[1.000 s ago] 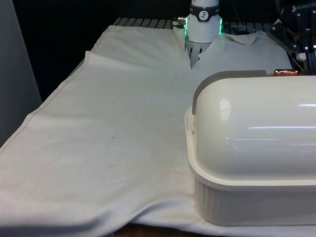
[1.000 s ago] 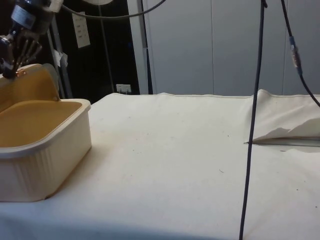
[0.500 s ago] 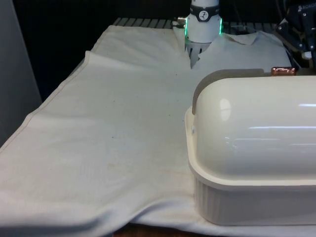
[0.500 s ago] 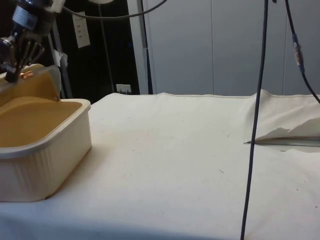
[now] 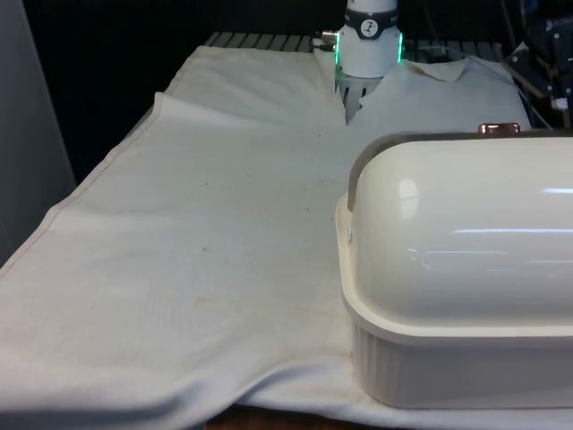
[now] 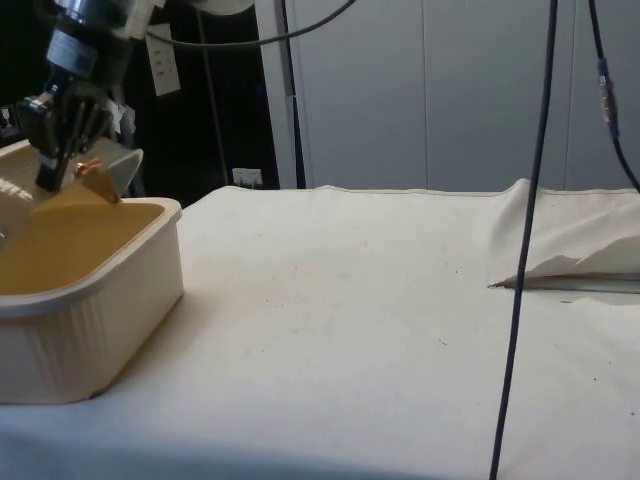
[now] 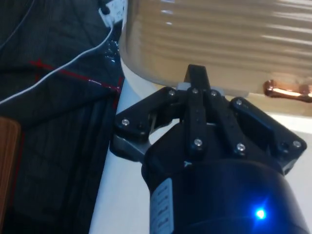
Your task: Open the lid, then close it.
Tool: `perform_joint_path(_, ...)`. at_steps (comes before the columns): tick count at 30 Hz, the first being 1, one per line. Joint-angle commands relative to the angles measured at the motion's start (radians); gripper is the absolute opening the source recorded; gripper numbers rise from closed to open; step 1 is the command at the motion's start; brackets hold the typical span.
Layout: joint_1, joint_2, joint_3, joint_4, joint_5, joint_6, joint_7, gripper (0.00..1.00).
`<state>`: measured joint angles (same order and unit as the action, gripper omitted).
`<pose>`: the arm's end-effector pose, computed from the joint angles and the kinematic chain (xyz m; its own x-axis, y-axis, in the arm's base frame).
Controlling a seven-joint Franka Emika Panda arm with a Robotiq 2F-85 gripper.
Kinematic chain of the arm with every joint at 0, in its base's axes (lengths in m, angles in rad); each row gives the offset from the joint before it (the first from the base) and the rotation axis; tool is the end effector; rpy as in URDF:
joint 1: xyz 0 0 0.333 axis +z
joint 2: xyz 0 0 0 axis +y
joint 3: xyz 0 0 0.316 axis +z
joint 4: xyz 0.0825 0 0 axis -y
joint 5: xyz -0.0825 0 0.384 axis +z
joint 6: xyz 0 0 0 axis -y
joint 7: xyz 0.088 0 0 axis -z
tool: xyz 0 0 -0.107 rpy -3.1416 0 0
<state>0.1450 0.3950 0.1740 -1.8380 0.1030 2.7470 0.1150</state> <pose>0.6507 0.1982 0.3751 0.8849 0.0278 0.4649 0.1367 -0.9698 -0.2022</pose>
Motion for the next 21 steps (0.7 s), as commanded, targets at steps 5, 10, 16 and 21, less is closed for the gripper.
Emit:
perform_joint_path(5,-0.001,-0.015,0.026,-0.044,0.012,-0.002,0.021,0.0)
perform_joint_path(10,-0.002,-0.024,0.039,-0.069,0.013,-0.003,0.034,0.0)
perform_joint_path(16,0.0,-0.033,0.048,-0.099,0.0,0.0,0.054,0.0)
perform_joint_path(21,-0.01,-0.067,0.071,-0.169,0.04,0.005,0.045,0.0)
